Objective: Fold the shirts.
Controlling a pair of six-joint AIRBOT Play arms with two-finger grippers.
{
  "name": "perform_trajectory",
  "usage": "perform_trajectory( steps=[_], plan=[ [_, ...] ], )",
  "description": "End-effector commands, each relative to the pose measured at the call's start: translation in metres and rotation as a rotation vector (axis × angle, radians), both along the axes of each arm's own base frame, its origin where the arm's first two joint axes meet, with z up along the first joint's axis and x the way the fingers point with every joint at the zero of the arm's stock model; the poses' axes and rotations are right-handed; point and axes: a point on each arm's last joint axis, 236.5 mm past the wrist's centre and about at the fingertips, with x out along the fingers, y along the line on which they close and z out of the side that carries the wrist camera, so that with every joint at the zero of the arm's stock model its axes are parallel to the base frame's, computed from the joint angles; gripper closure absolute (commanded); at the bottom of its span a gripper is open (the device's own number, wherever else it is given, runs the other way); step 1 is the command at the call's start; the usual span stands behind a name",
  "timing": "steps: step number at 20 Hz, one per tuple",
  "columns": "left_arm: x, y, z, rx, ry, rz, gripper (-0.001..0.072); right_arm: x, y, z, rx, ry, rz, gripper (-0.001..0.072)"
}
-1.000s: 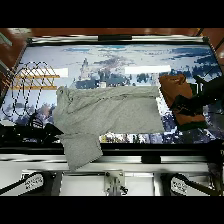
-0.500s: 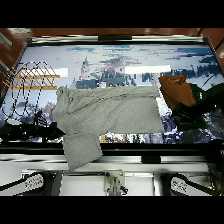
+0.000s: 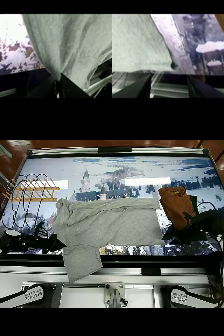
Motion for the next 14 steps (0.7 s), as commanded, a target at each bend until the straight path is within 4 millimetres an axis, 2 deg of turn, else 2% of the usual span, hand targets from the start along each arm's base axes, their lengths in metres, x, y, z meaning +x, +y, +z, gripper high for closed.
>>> perform_trajectory(
  steps=[1, 6, 7, 8, 9, 10, 11, 12, 13, 14],
  plan=[
    [-0.007, -0.006, 0.006, -0.031, 0.014, -0.026, 0.0673, 0.008, 0.012, -0.022, -0.016, -0.007, 0.029, 0.0138],
    [-0.001, -0.003, 0.014, -0.018, -0.02, -0.028, 0.0674, 0.017, 0.029, -0.031, -0.036, -0.023, 0.054, 0.0143],
    [0.003, -0.002, 0.017, -0.017, -0.03, -0.032, 0.0674, 0.019, 0.034, -0.031, -0.034, -0.031, 0.06, 0.0273],
    [0.011, 0.0, 0.024, -0.011, -0.054, -0.037, 0.0674, 0.02, 0.039, -0.029, -0.027, -0.035, 0.068, 0.0532],
    [0.022, 0.004, 0.035, 0.004, -0.097, -0.042, 0.0674, 0.023, 0.047, -0.024, -0.007, -0.044, 0.077, 0.0641],
    [0.037, 0.01, 0.051, 0.029, -0.158, -0.044, 0.0675, 0.032, 0.055, -0.011, 0.015, -0.093, 0.111, 0.0642],
    [0.058, 0.018, 0.075, 0.066, -0.248, -0.045, 0.0675, 0.047, 0.062, 0.008, 0.032, -0.165, 0.125, 0.0642],
    [0.078, 0.026, 0.108, 0.11, -0.353, -0.045, 0.0675, 0.072, 0.069, 0.041, 0.05, -0.279, 0.119, 0.0642],
    [0.101, 0.03, 0.16, 0.146, -0.504, -0.036, 0.0675, 0.099, 0.073, 0.084, 0.061, -0.416, 0.107, 0.0642],
    [0.118, 0.031, 0.222, 0.177, -0.675, -0.026, 0.0675, 0.128, 0.073, 0.145, 0.054, -0.6, 0.097, 0.0642]
  ],
)
